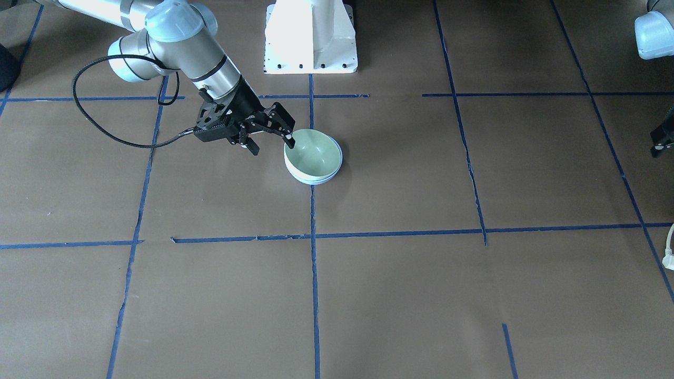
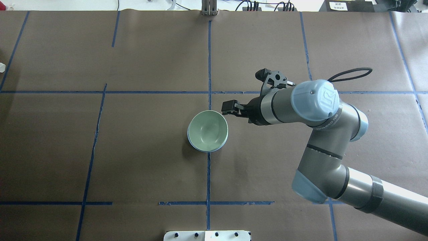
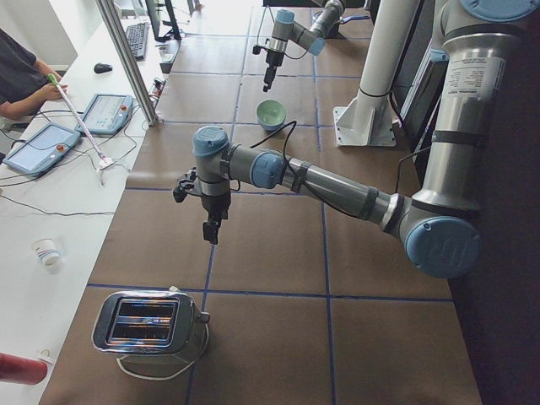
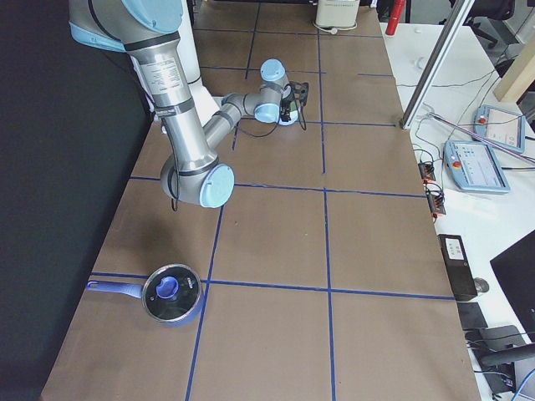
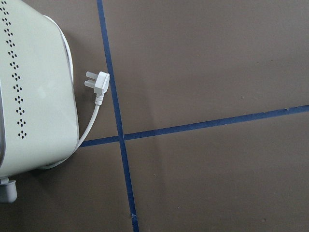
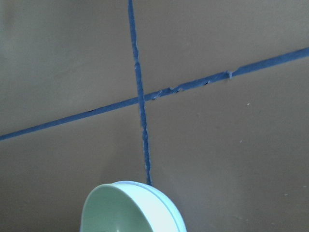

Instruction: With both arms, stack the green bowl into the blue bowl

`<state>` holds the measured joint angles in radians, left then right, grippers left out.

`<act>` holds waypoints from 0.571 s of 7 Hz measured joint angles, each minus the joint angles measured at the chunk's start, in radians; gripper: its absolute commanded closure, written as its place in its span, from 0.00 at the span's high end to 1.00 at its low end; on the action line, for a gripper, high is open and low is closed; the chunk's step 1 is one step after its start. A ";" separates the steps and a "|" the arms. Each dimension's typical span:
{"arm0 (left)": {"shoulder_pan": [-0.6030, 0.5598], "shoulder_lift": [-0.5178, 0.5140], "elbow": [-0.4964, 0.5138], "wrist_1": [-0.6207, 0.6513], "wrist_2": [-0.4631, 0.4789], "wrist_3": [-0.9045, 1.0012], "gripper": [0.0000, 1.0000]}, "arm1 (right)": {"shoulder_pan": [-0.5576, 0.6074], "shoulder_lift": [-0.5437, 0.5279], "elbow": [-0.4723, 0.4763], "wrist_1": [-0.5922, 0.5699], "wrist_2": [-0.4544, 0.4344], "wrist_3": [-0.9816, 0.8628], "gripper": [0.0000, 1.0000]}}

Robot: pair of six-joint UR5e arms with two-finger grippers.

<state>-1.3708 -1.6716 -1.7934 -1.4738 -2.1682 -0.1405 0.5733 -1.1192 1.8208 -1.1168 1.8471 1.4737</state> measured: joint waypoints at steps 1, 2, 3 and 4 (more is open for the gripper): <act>-0.029 0.001 0.017 0.003 -0.003 0.041 1.00 | 0.069 -0.008 0.042 -0.127 0.069 -0.113 1.00; -0.079 0.001 0.057 0.009 -0.030 0.132 1.00 | 0.163 -0.039 0.063 -0.219 0.157 -0.282 1.00; -0.127 0.001 0.105 0.012 -0.067 0.220 1.00 | 0.263 -0.095 0.067 -0.260 0.240 -0.464 1.00; -0.168 0.000 0.157 0.014 -0.095 0.291 1.00 | 0.366 -0.168 0.060 -0.274 0.308 -0.656 1.00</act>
<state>-1.5389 -1.6714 -1.6361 -1.4596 -2.2635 0.1506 0.9389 -1.2876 1.8811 -1.3911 2.1550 0.8176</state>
